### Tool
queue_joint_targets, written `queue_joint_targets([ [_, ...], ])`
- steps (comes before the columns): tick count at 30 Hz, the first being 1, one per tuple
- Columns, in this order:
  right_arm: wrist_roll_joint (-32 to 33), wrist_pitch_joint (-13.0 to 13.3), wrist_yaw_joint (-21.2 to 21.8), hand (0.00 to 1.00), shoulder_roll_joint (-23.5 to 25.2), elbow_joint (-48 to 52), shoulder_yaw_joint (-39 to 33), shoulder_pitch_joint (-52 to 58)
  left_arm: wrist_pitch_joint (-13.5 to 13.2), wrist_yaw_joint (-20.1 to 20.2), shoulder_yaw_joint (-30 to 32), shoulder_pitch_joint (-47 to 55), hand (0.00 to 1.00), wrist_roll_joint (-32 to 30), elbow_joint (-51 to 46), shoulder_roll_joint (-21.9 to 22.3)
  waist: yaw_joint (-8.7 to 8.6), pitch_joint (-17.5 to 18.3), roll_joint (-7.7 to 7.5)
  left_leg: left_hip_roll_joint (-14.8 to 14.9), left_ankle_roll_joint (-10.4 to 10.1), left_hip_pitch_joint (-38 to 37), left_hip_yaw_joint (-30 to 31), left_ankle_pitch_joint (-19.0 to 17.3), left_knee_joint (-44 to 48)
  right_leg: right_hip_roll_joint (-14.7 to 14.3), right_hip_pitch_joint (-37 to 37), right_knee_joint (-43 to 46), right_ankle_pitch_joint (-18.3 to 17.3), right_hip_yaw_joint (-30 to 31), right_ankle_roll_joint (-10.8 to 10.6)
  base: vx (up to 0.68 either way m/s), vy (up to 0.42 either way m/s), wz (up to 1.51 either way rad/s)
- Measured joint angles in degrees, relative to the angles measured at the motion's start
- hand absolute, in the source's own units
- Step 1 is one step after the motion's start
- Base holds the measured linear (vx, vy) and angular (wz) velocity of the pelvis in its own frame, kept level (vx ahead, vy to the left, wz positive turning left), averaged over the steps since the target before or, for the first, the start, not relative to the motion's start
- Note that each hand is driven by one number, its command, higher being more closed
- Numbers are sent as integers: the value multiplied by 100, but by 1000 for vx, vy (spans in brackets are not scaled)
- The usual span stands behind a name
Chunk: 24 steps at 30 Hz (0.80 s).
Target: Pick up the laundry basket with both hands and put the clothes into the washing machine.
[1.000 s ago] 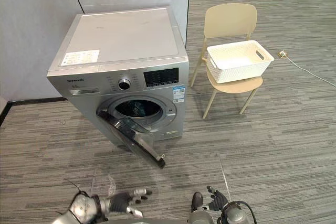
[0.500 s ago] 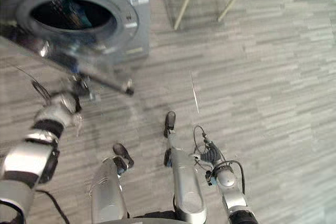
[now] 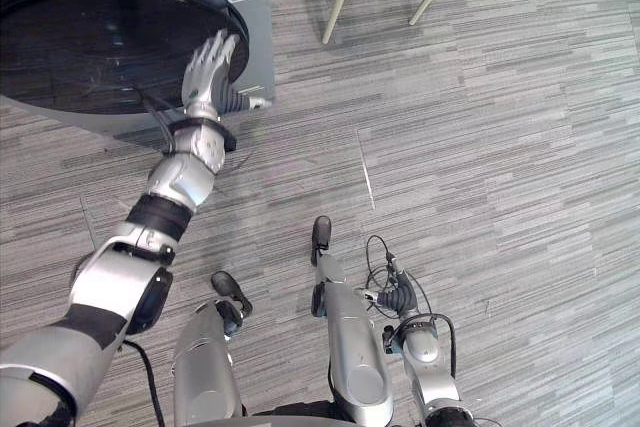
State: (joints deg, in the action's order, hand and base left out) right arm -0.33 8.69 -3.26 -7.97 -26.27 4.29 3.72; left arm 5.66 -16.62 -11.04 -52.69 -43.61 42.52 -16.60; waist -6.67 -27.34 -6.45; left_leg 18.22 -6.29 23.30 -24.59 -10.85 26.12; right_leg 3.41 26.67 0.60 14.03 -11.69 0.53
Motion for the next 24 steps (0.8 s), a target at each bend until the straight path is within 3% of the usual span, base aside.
queue_joint_targets([
  [2, 0, -2, -28, 0, 0, -36, -3, 4, -3, 10, 28, 281, 0, 15, -44, 4, -1, -10, 25, -27, 0, -41, 66, 18, -25, 11, -128, -101, 19, -58, -9, -2, -13, 16],
  [8, -4, -9, -30, 0, 5, -181, -105, 77, -170, 24, 332, 1186, 0, 493, -419, 33, 233, 12, 148, -124, 28, -205, 106, 38, -113, 72, -352, -214, 58, -102, -42, 4, 22, 9],
  [11, -13, -37, -27, 0, 34, -646, -235, 86, -389, 21, 790, 2593, 0, 591, -1162, 357, 278, 132, 403, -167, 46, -505, 234, 83, -315, 64, -706, -228, -58, -282, -153, 66, 34, 33],
  [12, -36, -159, -12, 0, 60, -909, -420, 243, -582, 76, 1072, 3564, 0, 1398, -1263, 738, 379, 368, 615, -200, 17, -804, 339, 97, -473, 51, -1045, -251, -195, -446, -148, 148, 25, 45],
  [15, -53, -258, 1, 0, 73, -1428, -621, 312, -674, 213, 1363, 5110, 0, 2321, -1243, 998, 623, 852, 883, -252, -74, -1266, 623, 149, -810, 25, -1759, -490, -347, -829, -189, 164, 39, 63],
  [18, -133, -274, 51, 0, 83, -1766, -623, 285, -769, 357, 1620, 5455, 0, 2861, -983, 1016, 783, 1048, 916, -263, -99, -1422, 908, 163, -868, -8, -2180, -612, -432, -1125, -202, 77, 38, 67],
  [21, -195, -312, 76, 0, 81, -2144, -645, 207, -900, 430, 1787, 5741, 0, 3475, -759, 1056, 779, 1298, 886, -358, -56, -1385, 1322, 253, -854, 108, -2548, -604, -611, -1704, -240, 35, 92, 103],
  [22, -198, -327, 70, 0, 74, -2266, -682, 176, -979, 468, 1783, 5790, 0, 3686, -744, 1142, 761, 1323, 854, -419, 32, -1315, 1258, 374, -803, 215, -2704, -571, -745, -2029, -285, 0, 97, 135],
  [24, -198, -383, 63, 0, 69, -2460, -802, 169, -1149, 569, 1706, 5880, 0, 3837, -766, 1274, 813, 1382, 797, -498, 300, -1158, 470, 597, -783, 453, -2840, -432, -906, -2583, -383, -29, 154, 155],
])
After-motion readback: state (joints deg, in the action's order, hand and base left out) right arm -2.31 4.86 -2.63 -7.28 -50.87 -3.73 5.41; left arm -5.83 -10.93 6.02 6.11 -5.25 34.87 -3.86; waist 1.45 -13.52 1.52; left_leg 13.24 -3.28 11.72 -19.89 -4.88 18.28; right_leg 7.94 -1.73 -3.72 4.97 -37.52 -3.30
